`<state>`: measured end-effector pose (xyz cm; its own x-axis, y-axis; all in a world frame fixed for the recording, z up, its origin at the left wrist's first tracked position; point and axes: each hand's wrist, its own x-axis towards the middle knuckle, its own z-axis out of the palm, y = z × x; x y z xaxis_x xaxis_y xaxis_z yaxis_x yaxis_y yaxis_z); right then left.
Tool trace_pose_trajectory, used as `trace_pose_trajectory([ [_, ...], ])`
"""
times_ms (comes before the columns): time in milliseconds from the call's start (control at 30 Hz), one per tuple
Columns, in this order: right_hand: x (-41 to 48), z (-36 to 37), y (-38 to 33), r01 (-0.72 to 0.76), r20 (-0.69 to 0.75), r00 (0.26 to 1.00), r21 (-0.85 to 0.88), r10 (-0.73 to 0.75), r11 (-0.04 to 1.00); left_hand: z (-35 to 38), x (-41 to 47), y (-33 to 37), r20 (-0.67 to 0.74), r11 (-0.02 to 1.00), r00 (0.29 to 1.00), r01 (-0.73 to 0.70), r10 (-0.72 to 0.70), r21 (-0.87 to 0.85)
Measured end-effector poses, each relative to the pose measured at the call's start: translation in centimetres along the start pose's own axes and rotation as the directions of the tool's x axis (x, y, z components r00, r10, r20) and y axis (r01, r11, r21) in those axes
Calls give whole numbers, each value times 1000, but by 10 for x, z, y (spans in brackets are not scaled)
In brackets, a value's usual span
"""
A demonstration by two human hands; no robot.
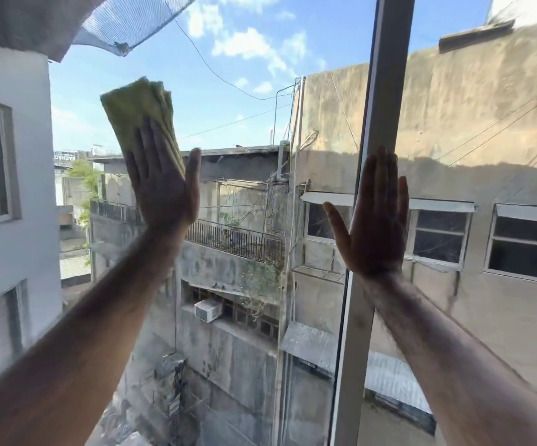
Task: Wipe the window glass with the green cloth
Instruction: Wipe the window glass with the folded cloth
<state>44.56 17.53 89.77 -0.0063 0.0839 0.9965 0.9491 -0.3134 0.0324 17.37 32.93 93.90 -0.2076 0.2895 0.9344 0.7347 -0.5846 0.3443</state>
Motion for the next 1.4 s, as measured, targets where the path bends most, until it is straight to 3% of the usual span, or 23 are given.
trace_pose_trajectory([
  [100, 0, -1, -1, -3, 1, 1000, -4, 3, 1000, 8, 26, 52, 14, 996, 996, -90, 90, -11],
  [200, 0, -1, 0, -2, -7, 1000, -5, 2, 1000, 22, -5, 83, 87, 969, 965, -249, 248, -1],
  [433, -2, -1, 1, -2, 10, 1000, -27, 3, 1000, 13, -131, 68, 176, 938, 923, -346, 343, -11],
  [633, -2, -1, 1, -12, 29, 1000, -21, 12, 1000, -9, -77, 58, 51, 891, 890, -453, 454, -29],
  [733, -2, -1, 2, -11, 38, 999, -7, 12, 1000, -13, -47, 53, 81, 872, 869, -489, 487, -1],
  [1167, 1, -13, -2, -14, 115, 993, 14, 13, 1000, -53, -15, 72, 221, 897, 877, -380, 426, -225],
  [1267, 4, -27, -11, -52, 152, 988, 121, 33, 991, -69, -11, 75, 203, 912, 908, -309, 367, -269],
  [1400, 4, -56, -42, 50, 254, 954, 390, -160, 919, -91, -8, 70, 198, 929, 954, -151, 227, -339],
])
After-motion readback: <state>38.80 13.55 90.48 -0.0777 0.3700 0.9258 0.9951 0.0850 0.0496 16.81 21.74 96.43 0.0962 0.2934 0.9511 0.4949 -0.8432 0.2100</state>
